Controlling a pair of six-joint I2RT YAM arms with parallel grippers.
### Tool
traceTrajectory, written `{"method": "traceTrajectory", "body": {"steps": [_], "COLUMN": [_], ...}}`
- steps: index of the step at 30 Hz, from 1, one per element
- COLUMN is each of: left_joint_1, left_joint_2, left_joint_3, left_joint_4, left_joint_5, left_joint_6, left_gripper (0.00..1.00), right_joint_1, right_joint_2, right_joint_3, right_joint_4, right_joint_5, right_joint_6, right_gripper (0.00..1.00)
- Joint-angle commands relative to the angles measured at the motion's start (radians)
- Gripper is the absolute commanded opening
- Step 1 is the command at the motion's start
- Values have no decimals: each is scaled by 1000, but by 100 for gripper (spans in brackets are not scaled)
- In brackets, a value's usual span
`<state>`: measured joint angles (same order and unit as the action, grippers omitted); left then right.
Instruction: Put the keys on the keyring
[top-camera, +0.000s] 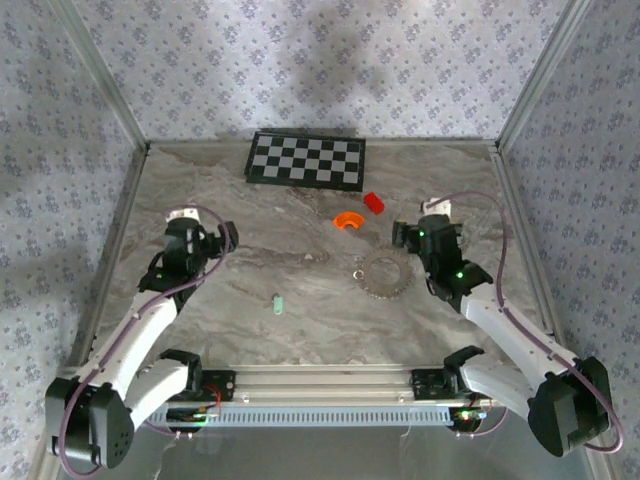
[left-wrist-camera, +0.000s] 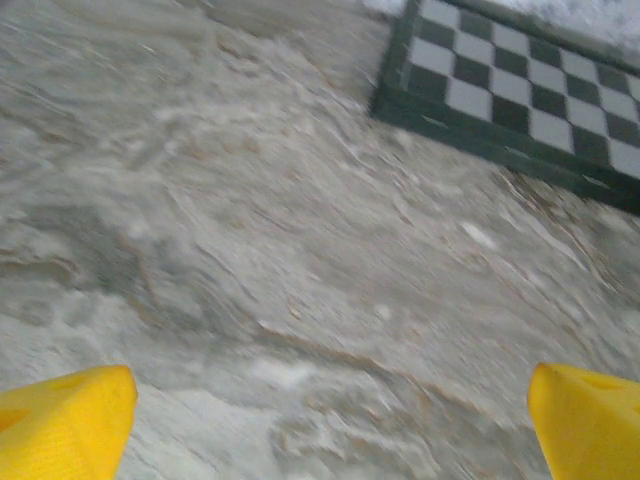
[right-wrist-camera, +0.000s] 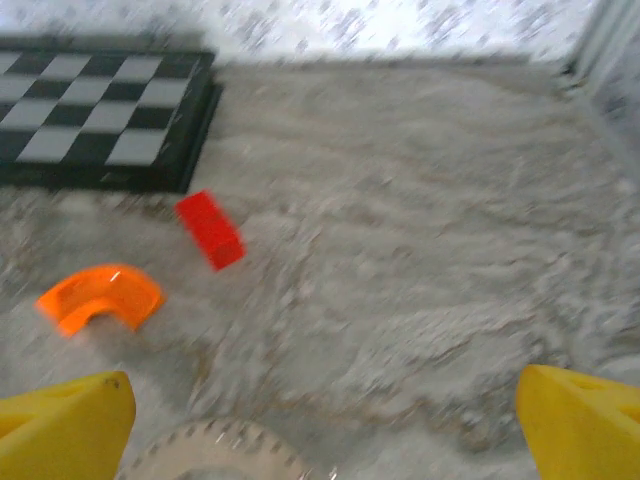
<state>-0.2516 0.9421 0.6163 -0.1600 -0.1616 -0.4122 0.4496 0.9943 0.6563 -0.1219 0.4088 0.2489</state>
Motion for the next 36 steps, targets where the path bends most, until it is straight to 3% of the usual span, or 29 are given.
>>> {"method": "traceTrajectory", "body": {"steps": [1,7,17,27,36], "left_joint_1": [-47,-144,-334,-504,-570], "left_joint_2": [-8,-23,-15,110,233], "left_joint_3": [75,109,55,80,114], "left_joint_4": [-176,-236,-55,-23,-35], "left_joint_5": [123,286,488,423,343], "left_joint_6": [-22,-18,-41,6,25], "left_gripper": [100,100,99,90,74], "right_joint_1": [48,91,93,75,16], "right_joint_2": [2,41,21,-94,-119], "right_joint_3": [34,67,21,-62,-104], "right_joint_4": [-151,-233,-252,-290,-263], "right_joint_5": [-63,-178,-423,-519,-566], "right_joint_6": [99,138,211,273,272], "right_gripper": [99,99,99,100,100]}}
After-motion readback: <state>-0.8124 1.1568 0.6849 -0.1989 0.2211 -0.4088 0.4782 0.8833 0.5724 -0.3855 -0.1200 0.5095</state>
